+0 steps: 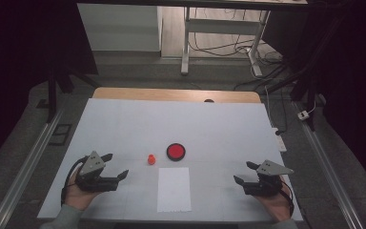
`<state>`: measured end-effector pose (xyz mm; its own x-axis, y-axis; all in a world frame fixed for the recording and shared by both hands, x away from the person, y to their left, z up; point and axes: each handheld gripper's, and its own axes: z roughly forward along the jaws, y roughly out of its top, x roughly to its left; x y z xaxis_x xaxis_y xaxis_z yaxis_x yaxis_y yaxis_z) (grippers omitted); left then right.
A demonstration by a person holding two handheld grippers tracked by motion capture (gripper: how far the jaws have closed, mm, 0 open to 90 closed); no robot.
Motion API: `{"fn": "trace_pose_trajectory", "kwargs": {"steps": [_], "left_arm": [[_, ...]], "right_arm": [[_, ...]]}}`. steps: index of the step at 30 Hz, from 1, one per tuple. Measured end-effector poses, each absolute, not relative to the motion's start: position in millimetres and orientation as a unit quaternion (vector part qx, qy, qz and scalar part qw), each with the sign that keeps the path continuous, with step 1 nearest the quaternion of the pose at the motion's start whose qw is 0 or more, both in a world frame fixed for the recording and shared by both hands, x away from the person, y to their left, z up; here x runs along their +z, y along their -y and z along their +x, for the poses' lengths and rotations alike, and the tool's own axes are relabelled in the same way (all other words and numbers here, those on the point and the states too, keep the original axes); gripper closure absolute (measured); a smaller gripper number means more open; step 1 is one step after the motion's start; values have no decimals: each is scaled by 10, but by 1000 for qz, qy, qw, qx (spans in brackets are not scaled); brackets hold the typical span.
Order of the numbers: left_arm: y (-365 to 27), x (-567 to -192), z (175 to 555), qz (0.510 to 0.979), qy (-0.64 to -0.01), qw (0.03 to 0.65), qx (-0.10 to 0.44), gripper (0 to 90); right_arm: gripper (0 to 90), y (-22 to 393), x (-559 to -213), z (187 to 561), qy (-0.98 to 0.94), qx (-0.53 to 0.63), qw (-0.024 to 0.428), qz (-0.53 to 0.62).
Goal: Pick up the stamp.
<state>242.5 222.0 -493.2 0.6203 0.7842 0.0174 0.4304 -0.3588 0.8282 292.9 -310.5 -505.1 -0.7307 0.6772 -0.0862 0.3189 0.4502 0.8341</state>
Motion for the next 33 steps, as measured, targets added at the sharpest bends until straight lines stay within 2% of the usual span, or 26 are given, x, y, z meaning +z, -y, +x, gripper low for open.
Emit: {"fn": "trace_pose_trajectory", "kwargs": {"steps": [33], "left_arm": [[-1853,-4648,2680,818,-348,411,201,182]], "right_arm": [[244,3070,-5003,2923,-819,439,216,299]]}}
